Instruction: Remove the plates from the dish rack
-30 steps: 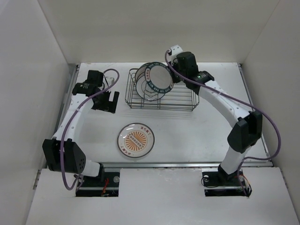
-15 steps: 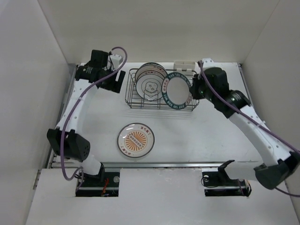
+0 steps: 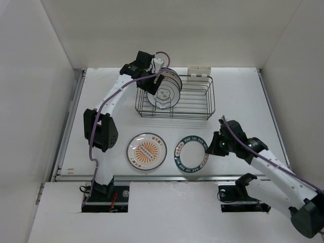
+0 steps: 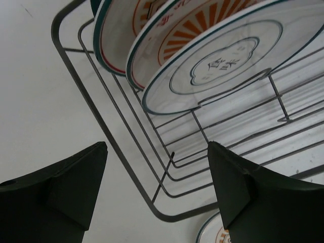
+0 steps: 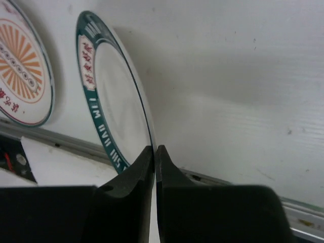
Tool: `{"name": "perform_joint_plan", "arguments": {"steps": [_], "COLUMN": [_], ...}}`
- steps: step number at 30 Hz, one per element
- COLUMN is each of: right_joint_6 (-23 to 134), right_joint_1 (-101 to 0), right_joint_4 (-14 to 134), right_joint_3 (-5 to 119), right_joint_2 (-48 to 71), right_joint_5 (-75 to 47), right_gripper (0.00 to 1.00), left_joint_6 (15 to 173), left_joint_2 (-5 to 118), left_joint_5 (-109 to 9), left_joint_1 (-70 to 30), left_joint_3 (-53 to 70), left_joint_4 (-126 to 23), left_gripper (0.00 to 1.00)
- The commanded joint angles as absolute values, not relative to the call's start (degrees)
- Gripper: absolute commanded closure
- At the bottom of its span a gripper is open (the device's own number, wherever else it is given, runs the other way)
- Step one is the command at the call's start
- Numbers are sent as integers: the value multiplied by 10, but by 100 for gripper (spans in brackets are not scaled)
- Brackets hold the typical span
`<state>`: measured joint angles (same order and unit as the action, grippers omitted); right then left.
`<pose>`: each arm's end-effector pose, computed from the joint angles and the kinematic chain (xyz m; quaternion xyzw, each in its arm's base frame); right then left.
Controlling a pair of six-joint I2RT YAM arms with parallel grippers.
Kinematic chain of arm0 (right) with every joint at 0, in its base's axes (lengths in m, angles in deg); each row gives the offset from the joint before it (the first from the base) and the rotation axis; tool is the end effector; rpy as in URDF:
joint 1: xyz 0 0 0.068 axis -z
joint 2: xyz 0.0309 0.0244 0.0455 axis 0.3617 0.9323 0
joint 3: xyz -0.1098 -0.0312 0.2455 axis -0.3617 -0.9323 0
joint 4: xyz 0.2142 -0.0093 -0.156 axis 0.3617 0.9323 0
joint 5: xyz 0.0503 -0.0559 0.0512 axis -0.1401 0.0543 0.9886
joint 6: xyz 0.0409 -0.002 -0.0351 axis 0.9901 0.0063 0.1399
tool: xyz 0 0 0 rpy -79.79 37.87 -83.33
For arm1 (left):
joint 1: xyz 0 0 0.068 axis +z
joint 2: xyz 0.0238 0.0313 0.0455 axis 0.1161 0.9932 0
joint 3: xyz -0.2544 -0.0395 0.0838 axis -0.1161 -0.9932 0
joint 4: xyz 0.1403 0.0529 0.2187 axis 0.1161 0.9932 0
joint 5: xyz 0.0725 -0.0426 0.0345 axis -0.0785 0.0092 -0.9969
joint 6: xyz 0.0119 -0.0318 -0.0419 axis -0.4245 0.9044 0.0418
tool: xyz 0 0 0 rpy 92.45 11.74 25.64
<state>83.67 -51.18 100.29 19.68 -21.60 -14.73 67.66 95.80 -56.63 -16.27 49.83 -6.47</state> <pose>0.1454 0.0886 0.2407 0.0229 0.9392 0.2279 0.2560 0.4205 -0.1789 0.3319 0.2998 0.8704 -0.0408 0.3885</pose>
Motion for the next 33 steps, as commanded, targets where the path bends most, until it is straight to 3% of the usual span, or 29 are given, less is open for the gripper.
{"name": "perform_joint_plan", "arguments": {"steps": [1,5,8,14,16,17,18,20,23,25,33], "right_joint_6": [927,989,1003,1042,1051,1060,1060,1066,1071,1071,1052], "right_joint_1": [-507,-507,-507,-502,-502,-502,-502,-502,-502,-502,-502], "right_joint_4": [885,832,826,840,840,840,840,840,846,857,886], "right_joint_3": [163,134,121,93,86,86,77,70,64,69,94], "right_joint_2": [-182,-148,-143,-143,-143,-143,-143,-149,-164,-172,-204], "right_joint_5": [-108,-144,-188,-257,-263,-263,-263,-263,-263,-271,-271], "right_gripper": [100,100,87,85,75,56,47,34,24,22,20], "left_joint_6": [667,667,672,678,678,686,693,693,693,693,693], "left_joint_2": [960,1007,1032,1073,1073,1073,1073,1073,1062,1056,1056], "left_joint_5": [-598,-598,-593,-572,-560,-560,-555,-555,-555,-555,-561], "left_joint_1": [-167,-167,-167,-167,-167,-167,-167,-167,-167,-167,-178], "left_joint_3": [513,564,570,598,598,598,598,591,577,570,570], "left_joint_4": [-122,-122,-127,-127,-122,-122,-122,-117,-123,-128,-133], "left_gripper": [22,22,24,32,34,36,36,38,38,38,58]}}
